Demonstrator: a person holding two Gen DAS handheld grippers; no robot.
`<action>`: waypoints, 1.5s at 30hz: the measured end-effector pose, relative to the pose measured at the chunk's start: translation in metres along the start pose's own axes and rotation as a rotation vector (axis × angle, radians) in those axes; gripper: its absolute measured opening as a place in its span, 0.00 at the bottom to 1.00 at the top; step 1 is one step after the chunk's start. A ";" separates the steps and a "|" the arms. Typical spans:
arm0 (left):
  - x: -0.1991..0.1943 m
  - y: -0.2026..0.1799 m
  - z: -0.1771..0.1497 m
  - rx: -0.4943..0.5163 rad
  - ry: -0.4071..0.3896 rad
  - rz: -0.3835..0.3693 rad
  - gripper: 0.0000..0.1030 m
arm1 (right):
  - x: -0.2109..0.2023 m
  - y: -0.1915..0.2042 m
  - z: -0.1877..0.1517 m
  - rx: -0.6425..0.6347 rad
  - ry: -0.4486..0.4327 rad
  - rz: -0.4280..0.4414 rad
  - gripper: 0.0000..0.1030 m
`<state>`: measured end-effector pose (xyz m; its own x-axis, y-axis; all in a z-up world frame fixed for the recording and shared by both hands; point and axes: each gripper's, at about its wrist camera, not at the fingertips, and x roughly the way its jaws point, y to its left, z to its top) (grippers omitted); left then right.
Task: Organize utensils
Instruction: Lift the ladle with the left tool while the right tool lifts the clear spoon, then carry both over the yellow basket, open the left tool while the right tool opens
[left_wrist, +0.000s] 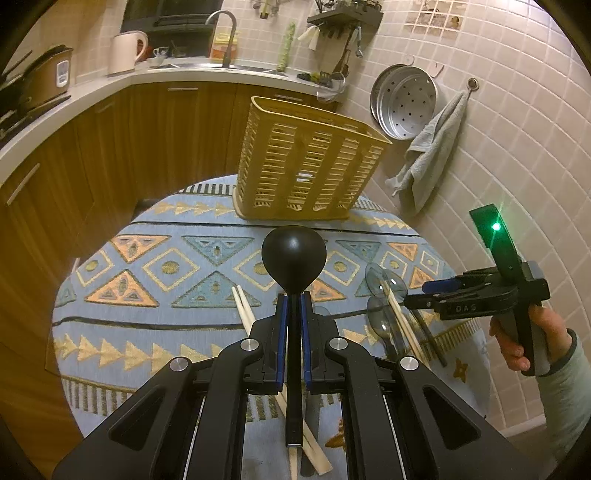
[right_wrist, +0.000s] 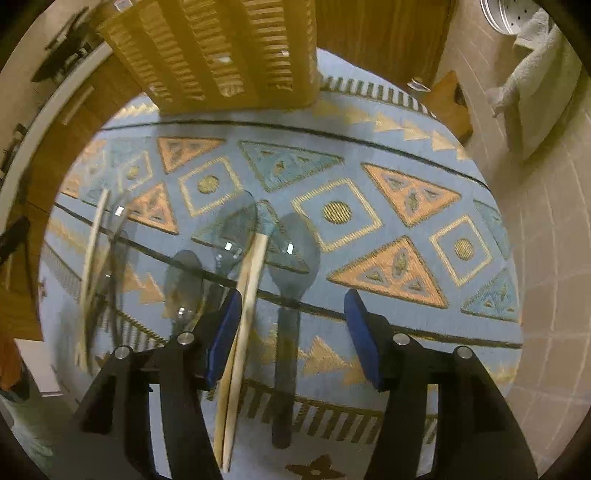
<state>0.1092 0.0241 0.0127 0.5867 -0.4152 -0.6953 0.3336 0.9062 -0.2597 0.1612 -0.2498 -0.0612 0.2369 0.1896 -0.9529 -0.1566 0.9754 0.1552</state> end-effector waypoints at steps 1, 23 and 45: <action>0.000 0.000 0.000 -0.001 0.000 -0.001 0.05 | 0.001 0.001 0.000 0.000 0.006 -0.001 0.52; -0.008 -0.004 0.019 -0.022 -0.098 0.001 0.05 | -0.027 0.028 -0.005 -0.036 -0.083 0.058 0.10; -0.002 -0.033 0.168 0.040 -0.641 -0.034 0.04 | -0.165 0.036 0.097 -0.004 -0.974 0.089 0.10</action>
<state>0.2203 -0.0182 0.1354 0.8958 -0.4201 -0.1449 0.3799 0.8931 -0.2409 0.2097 -0.2346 0.1270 0.9122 0.2736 -0.3050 -0.2145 0.9531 0.2135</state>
